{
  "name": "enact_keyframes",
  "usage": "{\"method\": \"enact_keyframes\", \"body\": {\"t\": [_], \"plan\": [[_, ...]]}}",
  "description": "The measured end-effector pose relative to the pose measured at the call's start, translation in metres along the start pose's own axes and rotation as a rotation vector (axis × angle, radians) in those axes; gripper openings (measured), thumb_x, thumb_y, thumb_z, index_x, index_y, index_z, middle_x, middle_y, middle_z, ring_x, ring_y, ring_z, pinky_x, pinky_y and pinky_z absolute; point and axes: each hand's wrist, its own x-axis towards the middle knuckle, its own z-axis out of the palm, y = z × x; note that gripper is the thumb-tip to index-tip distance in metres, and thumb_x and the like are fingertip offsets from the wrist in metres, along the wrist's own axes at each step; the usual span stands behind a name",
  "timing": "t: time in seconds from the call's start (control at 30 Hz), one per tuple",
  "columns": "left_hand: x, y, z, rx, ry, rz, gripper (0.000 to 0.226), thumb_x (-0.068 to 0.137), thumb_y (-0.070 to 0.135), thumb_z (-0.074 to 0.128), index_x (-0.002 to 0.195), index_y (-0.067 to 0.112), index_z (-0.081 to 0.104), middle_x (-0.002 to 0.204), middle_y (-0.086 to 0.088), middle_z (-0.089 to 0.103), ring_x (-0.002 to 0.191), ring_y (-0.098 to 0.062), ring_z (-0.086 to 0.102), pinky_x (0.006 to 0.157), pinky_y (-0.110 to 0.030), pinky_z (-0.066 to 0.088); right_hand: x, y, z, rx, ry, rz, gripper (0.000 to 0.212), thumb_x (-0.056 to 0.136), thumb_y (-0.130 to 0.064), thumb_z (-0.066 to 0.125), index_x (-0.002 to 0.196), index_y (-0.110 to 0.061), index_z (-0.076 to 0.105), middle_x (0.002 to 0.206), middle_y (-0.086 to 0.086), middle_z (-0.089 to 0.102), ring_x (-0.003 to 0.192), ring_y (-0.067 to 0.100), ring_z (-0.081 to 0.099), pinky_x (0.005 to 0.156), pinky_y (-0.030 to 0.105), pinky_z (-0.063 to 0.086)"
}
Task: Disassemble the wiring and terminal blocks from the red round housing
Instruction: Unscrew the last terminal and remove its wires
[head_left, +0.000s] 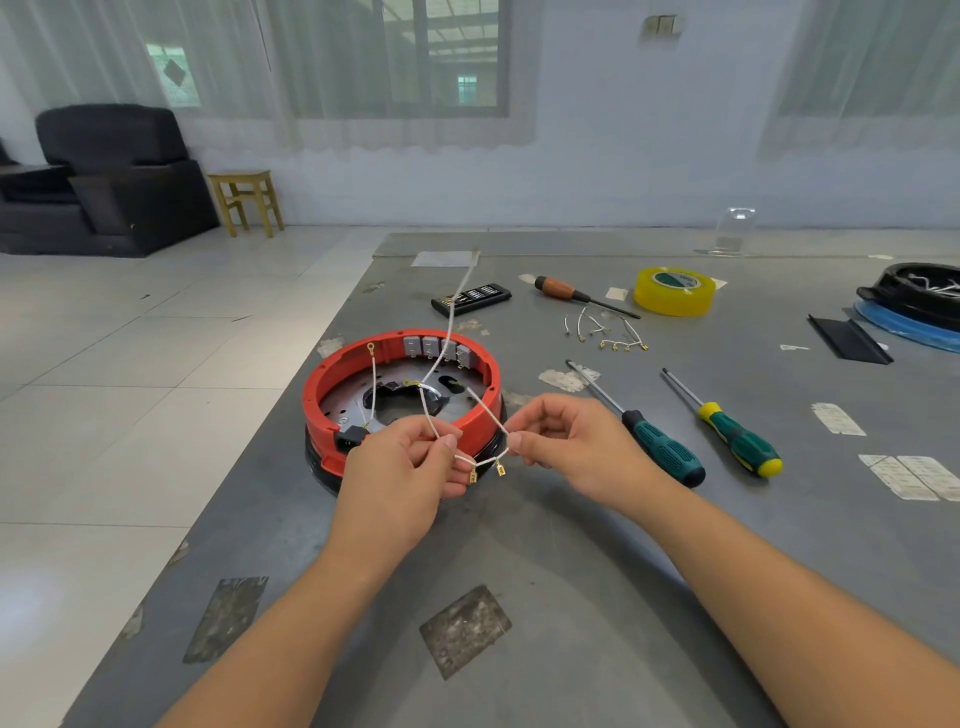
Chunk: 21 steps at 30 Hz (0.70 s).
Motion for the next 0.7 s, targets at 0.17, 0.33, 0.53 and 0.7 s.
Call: {"method": "enact_keyframes", "body": {"t": [0.17, 0.33, 0.53, 0.7], "plan": [[0.001, 0.002, -0.002, -0.008, -0.016, -0.037, 0.022, 0.103, 0.001, 0.057, 0.095, 0.014, 0.073, 0.071, -0.004, 0.077, 0.065, -0.017, 0.076, 0.059, -0.024, 0.061, -0.003, -0.005, -0.003, -0.079, -0.117, 0.001, 0.013, 0.091, -0.001, 0.071, 0.092, -0.014, 0.072, 0.072, -0.009, 0.068, 0.068, 0.008, 0.062, 0.070, 0.019, 0.051], [0.000, 0.003, -0.002, -0.095, 0.002, -0.051, 0.017, 0.103, 0.004, 0.060, 0.097, 0.012, 0.074, 0.077, -0.007, 0.079, 0.072, -0.021, 0.078, 0.068, -0.032, 0.066, 0.000, 0.002, 0.003, 0.026, -0.001, 0.066, 0.011, 0.092, -0.004, 0.069, 0.097, -0.013, 0.073, 0.078, -0.001, 0.072, 0.070, 0.010, 0.063, 0.069, 0.026, 0.053], [-0.002, 0.010, 0.000, -0.330, 0.040, -0.058, 0.007, 0.104, 0.010, 0.063, 0.106, 0.008, 0.070, 0.087, -0.012, 0.081, 0.083, -0.024, 0.080, 0.069, -0.026, 0.064, -0.003, 0.006, 0.015, 0.583, 0.037, 0.189, 0.023, 0.087, -0.016, 0.076, 0.107, -0.006, 0.071, 0.091, 0.010, 0.073, 0.077, 0.017, 0.067, 0.068, 0.023, 0.055], [-0.003, 0.010, 0.005, -0.330, 0.018, -0.032, 0.008, 0.104, 0.012, 0.063, 0.107, 0.008, 0.068, 0.088, -0.011, 0.081, 0.086, -0.025, 0.080, 0.071, -0.026, 0.063, -0.005, 0.003, 0.026, 0.514, 0.108, 0.150, 0.015, 0.093, -0.012, 0.072, 0.104, -0.002, 0.071, 0.087, 0.010, 0.074, 0.075, 0.016, 0.070, 0.065, 0.022, 0.057]]}}
